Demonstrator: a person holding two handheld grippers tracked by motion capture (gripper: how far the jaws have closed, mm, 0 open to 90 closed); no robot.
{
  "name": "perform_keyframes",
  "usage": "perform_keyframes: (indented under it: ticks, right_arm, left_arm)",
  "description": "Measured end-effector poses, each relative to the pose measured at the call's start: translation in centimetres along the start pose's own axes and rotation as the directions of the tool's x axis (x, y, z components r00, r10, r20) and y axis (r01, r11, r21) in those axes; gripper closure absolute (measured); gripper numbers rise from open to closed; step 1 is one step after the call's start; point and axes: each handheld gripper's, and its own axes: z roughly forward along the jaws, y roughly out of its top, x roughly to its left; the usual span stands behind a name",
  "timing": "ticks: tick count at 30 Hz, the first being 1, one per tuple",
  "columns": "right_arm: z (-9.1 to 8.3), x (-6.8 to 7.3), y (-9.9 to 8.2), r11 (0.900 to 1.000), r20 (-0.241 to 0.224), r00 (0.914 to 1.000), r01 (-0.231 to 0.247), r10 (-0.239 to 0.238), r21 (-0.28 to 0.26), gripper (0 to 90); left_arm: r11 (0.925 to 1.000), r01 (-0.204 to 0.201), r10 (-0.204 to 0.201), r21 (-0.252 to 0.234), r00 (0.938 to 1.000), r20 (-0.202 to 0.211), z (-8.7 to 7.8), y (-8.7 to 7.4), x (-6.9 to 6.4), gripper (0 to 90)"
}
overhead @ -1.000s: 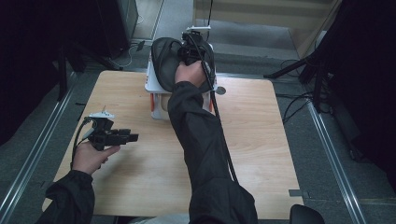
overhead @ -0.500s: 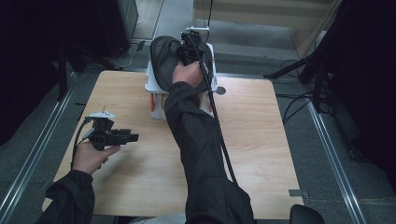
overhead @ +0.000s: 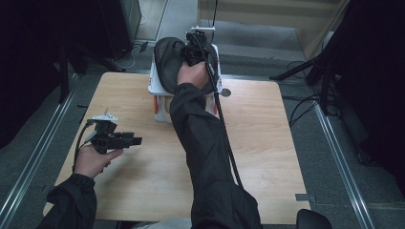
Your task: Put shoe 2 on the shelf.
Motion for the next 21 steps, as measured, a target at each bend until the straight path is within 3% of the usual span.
perform_keyframes:
  ticks: [4,13,21]
  right_arm:
    - [-0.1,0.1,-0.1,0.9997,0.001,0.9997,0.026,-0.026,0.004,67.3]
    - [-0.5,0.0,-0.1,0.9992,-0.022,0.999,0.038,-0.038,0.012,60.7]
    - [-1.3,-0.3,0.1,0.9984,-0.062,0.9966,0.055,-0.054,0.017,55.0]
  left_arm:
    - [1.0,0.002,-0.002,0.001,1.0,0.0,0.0,0.0,0.0,46.5]
    - [1.0,-0.003,0.003,0.006,1.0,0.001,0.2,0.2,0.0,46.3]
    - [1.0,0.002,-0.002,0.003,1.0,-0.001,0.1,0.2,0.0,46.3]
